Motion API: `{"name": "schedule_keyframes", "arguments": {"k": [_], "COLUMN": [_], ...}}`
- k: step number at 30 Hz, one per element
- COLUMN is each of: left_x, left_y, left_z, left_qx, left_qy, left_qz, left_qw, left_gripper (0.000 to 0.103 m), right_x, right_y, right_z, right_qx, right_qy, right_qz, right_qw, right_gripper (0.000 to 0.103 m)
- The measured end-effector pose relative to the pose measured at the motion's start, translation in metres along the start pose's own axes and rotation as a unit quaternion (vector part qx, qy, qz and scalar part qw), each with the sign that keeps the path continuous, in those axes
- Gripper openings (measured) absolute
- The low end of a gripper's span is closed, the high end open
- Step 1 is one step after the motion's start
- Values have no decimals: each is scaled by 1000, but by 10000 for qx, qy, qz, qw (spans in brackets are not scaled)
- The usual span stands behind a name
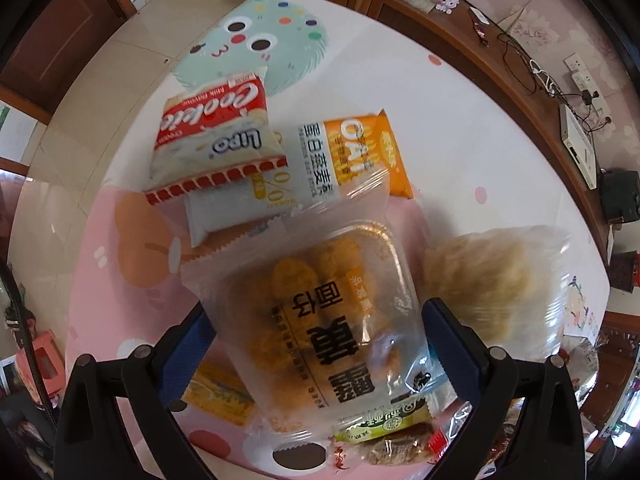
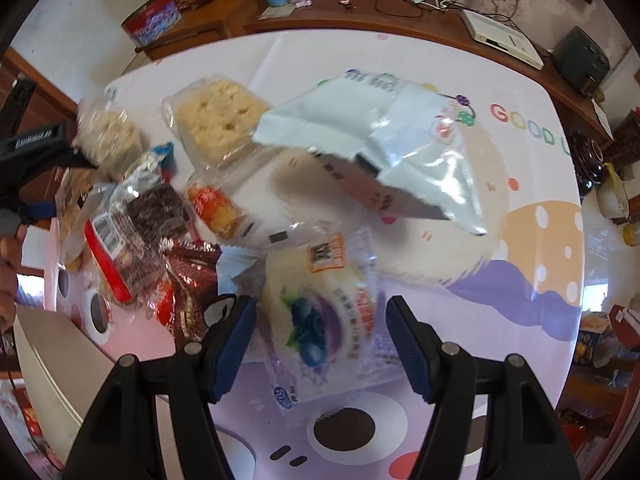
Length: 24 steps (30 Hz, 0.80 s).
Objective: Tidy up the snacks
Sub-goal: 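Grasp the orange-labelled bread bun with left gripper while right grasps blueberry bun, then carry both buns to the white tray and open both grippers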
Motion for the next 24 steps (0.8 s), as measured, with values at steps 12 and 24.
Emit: {"name": "schedule_keyframes", "arguments": {"k": [12, 24], "left_x": [8, 47], "left_y": [2, -113], "left_z": [-25, -63], "left_qx": [4, 573], "left_qy": [403, 1862], "left_qz": [-14, -444], "left_qw": [9992, 9798], "left_gripper": [64, 63], "right_x": [-10, 22], "right_y": [-10, -86], "right_z": [-16, -40], "right_qx": [104, 629], "right_qy": [-17, 827], "right_qz": [-169, -224], "right_qw": [9998, 9943], "right_gripper": [48, 46]}}
Point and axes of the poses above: each gripper's, at about its wrist camera, not at the fingertips, and y roughly the way its jaws point, x to its right, z to its top, the point moved 8 cm from there along y, roughly the way its jaws point, and after that the axes turned 15 degrees about -z, right-handed, at the moved point
